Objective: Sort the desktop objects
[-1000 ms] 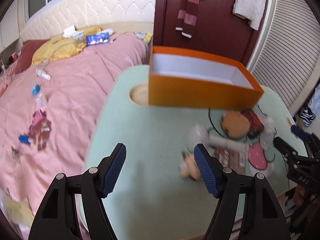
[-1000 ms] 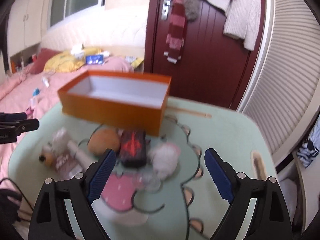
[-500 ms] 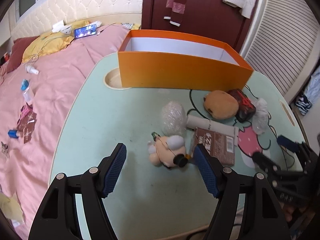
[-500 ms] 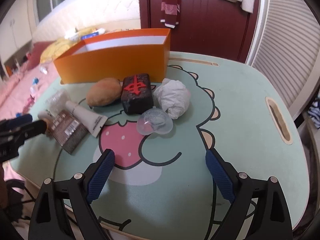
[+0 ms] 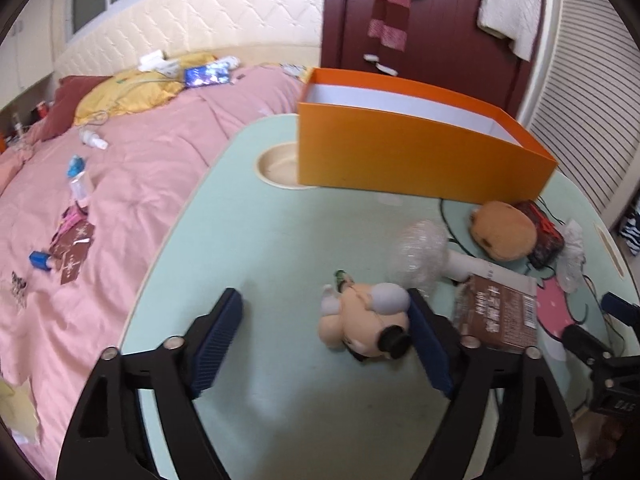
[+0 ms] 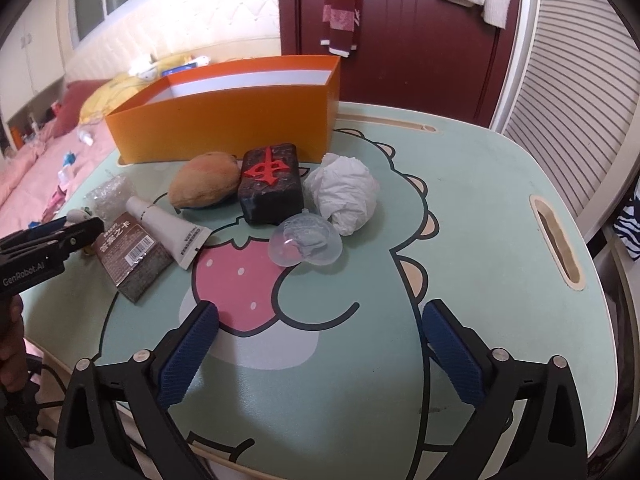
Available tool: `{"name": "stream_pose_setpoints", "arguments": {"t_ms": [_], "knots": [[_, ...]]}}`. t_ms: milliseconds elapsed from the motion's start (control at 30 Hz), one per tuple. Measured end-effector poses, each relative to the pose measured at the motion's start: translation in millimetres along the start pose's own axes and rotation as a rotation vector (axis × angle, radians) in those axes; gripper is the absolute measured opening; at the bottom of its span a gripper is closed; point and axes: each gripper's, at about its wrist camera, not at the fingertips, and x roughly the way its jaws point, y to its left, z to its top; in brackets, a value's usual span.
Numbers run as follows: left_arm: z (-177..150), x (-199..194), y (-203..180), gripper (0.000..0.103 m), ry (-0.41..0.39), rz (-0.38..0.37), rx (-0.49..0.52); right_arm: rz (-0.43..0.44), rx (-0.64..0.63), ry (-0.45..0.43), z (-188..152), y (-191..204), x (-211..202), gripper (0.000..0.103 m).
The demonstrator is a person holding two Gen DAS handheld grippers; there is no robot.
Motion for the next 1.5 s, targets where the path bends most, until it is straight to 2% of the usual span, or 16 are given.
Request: {"name": "stream_pose_setpoints", "arguments": {"t_ms": [100, 167, 333, 467, 667, 700, 733, 800, 833, 867, 933, 967, 1000, 1233, 1500], "knots": [[-2.4, -0.6, 0.6, 0.092, -0.007, 0.016, -0.006, -0.006, 0.003, -0.005, 0.4, -1.2, 1.0, 0.102], [-1.7, 0.8, 0.0, 0.099, 0.022, 0.034, -0.013, -0.005, 0.005, -0.008, 0.8, -1.8, 1.1, 0.102], [-0.5, 3.0, -9.1, 0.103, 0.043, 0.081, 0.034, -0.008, 0.009, -0.011, 4.7, -3.7, 3.0, 0.102], [1.6, 6.5, -5.3, 0.103, 0.071, 0.049, 0.014, 0.001, 0.015, -0.013, 10.5, -5.2, 6.7, 0.102], [-2.0, 2.6, -9.8, 0.102, 0.067, 0.05, 0.022, 0.029, 0.026, -0.016, 24.6, -5.0, 13.8, 0.099], [-2.7, 1.1, -11.7, 0.101, 0.061, 0.046, 0.038, 0.03, 0.025, -0.018, 26.6, -4.6, 15.1, 0.096], [-3.1, -0.7, -12.9, 0.095, 0.053, 0.035, 0.044, 0.029, 0.022, -0.018, 28.8, -3.8, 16.9, 0.095], [-3.7, -4.3, -15.3, 0.079, 0.037, 0.014, 0.057, 0.025, 0.011, -0.018, 32.0, -1.5, 20.6, 0.089], [-3.6, -6.4, -16.7, 0.06, 0.03, 0.012, 0.063, 0.023, 0.001, -0.02, 33.0, 0.1, 21.5, 0.087], [-3.5, -8.4, -18.0, 0.045, 0.022, 0.01, 0.068, 0.021, -0.009, -0.022, 33.8, 1.7, 22.2, 0.082], [-3.6, -10.5, -21.1, 0.045, 0.013, 0.013, 0.087, 0.033, -0.036, -0.029, 35.4, 5.9, 21.7, 0.066], [-3.7, -10.8, -22.5, 0.045, 0.012, 0.016, 0.097, 0.038, -0.043, -0.033, 35.6, 6.9, 20.5, 0.049], [-3.8, -11.2, -23.0, 0.045, 0.01, 0.015, 0.098, 0.044, -0.042, -0.035, 35.2, 6.9, 19.2, 0.039], [-3.5, -15.0, -22.9, 0.045, 0.011, -0.008, 0.088, 0.1, -0.001, -0.058, 22.8, -1.5, 5.2, 0.038], [7.9, -31.1, -29.0, 0.045, -0.018, -0.042, 0.098, 0.117, 0.001, -0.094, 29.9, -0.1, -7.9, 0.038]]}}
